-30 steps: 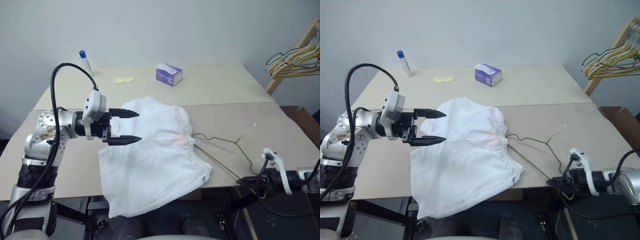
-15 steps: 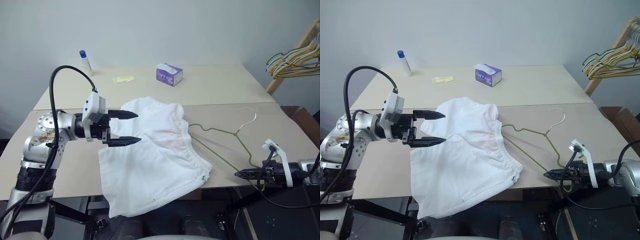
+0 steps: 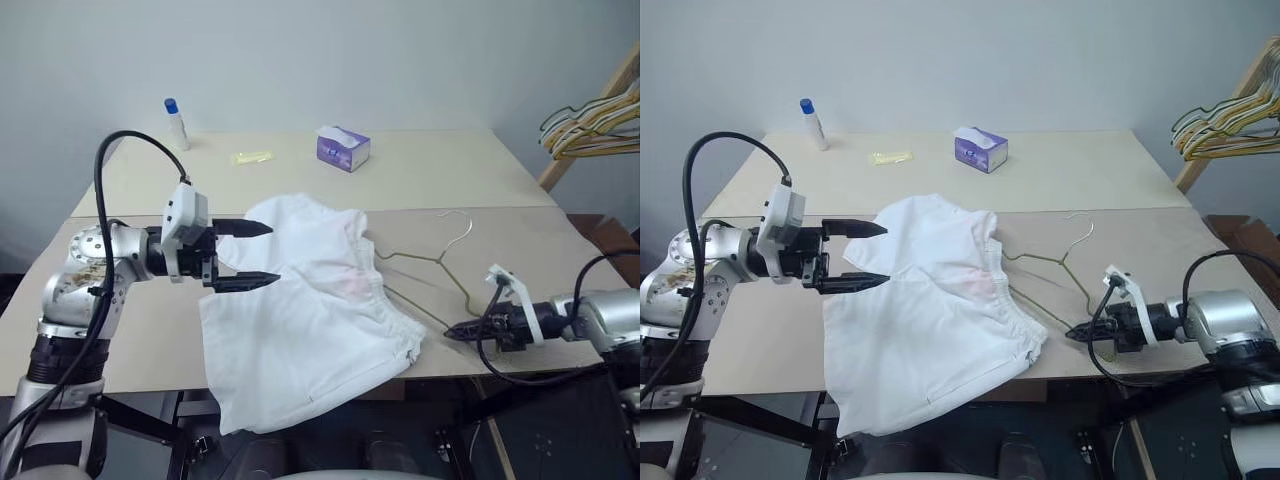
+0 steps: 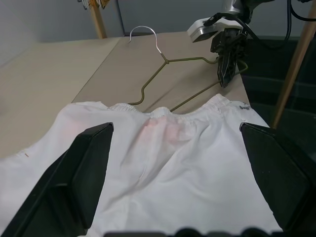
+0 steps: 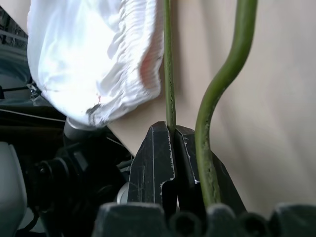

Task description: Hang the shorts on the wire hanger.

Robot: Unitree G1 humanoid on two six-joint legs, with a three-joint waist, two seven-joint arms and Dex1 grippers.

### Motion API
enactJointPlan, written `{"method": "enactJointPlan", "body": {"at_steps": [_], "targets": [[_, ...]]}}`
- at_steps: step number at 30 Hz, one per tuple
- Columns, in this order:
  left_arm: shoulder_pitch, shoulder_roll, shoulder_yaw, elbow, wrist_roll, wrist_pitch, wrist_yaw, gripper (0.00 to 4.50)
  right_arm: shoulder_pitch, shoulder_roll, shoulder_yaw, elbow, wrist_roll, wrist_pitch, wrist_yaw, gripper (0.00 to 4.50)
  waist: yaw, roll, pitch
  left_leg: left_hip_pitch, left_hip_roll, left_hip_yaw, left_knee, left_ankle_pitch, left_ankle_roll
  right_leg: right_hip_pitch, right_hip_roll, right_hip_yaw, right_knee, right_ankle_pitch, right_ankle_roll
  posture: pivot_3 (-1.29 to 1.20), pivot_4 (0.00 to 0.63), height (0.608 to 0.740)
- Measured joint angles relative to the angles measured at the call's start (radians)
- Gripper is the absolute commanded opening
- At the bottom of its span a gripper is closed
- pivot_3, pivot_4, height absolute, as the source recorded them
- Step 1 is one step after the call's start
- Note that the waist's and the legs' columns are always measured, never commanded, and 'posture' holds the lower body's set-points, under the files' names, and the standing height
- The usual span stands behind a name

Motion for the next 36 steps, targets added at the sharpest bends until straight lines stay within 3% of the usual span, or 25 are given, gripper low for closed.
{"method": "enactJointPlan", "body": {"at_steps": [10,16,25,36], "targets": [[0.007,0.001,0.005,-0.008,0.001,-0.001,0.014,4.45,-0.143,0.088,0.116,0.178,-0.122,-0.103,0.086,0.00,0.013,0.001,0.000,0.000,0.000,0.000,0.000,0.000,0.000,0.000,0.000,-0.001,0.000,0.000,0.000,0.16,0.035,0.740],[0.021,0.005,0.008,-0.027,0.000,-0.001,0.020,4.45,-0.221,0.131,0.121,0.264,-0.167,-0.143,0.105,0.00,0.015,0.001,0.001,0.000,0.000,-0.001,0.000,0.000,0.000,0.000,0.000,-0.001,0.001,0.000,0.000,0.16,0.033,0.740],[0.018,0.004,0.008,-0.024,0.001,-0.022,0.028,4.45,-0.159,0.066,0.133,0.198,-0.177,-0.146,0.183,0.00,0.030,0.001,0.001,-0.002,0.000,-0.002,0.000,0.000,0.000,0.000,-0.001,-0.003,0.000,0.000,0.000,0.15,0.024,0.740],[-0.017,-0.007,0.001,0.006,0.003,-0.037,0.026,4.45,-0.246,0.199,0.131,0.315,-0.225,-0.190,0.160,0.00,0.015,0.001,0.001,-0.002,0.000,-0.002,-0.001,0.000,-0.001,-0.001,0.000,-0.003,0.000,0.000,-0.001,0.15,0.015,0.740]]}}
